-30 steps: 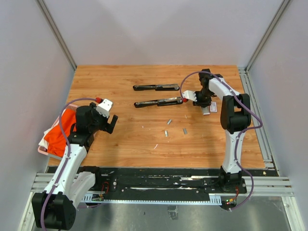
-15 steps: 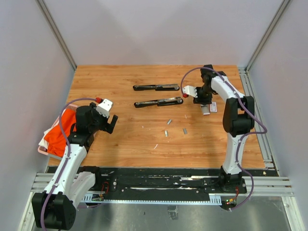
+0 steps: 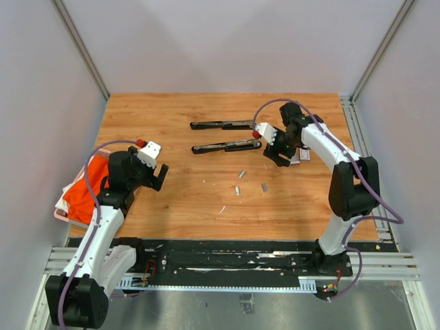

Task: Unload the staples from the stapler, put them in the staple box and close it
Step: Place the staple in the staple box, then pick up the staple from the center of the board.

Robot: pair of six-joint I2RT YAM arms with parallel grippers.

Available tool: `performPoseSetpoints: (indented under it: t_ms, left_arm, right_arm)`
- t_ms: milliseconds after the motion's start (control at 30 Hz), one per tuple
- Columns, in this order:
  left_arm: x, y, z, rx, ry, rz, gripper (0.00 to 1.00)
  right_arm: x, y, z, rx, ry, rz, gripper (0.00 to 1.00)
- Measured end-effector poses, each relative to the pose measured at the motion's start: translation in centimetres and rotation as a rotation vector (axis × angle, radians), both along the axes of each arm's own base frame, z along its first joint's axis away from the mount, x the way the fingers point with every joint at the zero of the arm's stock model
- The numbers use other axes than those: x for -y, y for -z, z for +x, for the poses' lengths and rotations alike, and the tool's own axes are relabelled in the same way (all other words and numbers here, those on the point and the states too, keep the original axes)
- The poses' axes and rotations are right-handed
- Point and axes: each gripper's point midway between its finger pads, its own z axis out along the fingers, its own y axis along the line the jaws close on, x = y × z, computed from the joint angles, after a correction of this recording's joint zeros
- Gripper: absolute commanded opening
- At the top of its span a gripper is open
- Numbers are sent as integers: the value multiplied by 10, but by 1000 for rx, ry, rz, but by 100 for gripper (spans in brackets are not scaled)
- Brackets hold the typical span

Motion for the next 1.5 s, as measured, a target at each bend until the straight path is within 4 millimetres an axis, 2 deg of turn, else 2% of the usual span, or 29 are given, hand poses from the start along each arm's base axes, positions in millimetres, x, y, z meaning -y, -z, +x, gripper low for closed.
performPoseSetpoints:
  t_ms: [300, 400, 600, 833, 967, 1133, 1500]
  left_arm:
    - [0, 0, 0, 2, -1, 0, 98]
    - [0, -1, 0, 5, -1, 0, 98]
    - [0, -1, 0, 5, -1, 0, 98]
    - [0, -2, 0, 7, -1, 0, 98]
    - [0, -2, 0, 7, -1, 1, 98]
    - [0, -1, 0, 7, 0, 3, 98]
    - [-1, -1, 0, 6, -2, 4, 98]
  right_arm:
    - [-8, 4, -40, -61, 319, 139, 72]
    - [-15, 11, -47, -95, 387, 173, 68]
    - [-24, 33, -68, -179, 465, 173, 53]
    - [-39, 34, -66, -181, 496, 204, 47]
    - [-45, 44, -69, -212, 499, 195, 39]
    - [-48, 62, -75, -264, 509, 167, 35]
    - [-54, 73, -80, -295, 495, 142, 31]
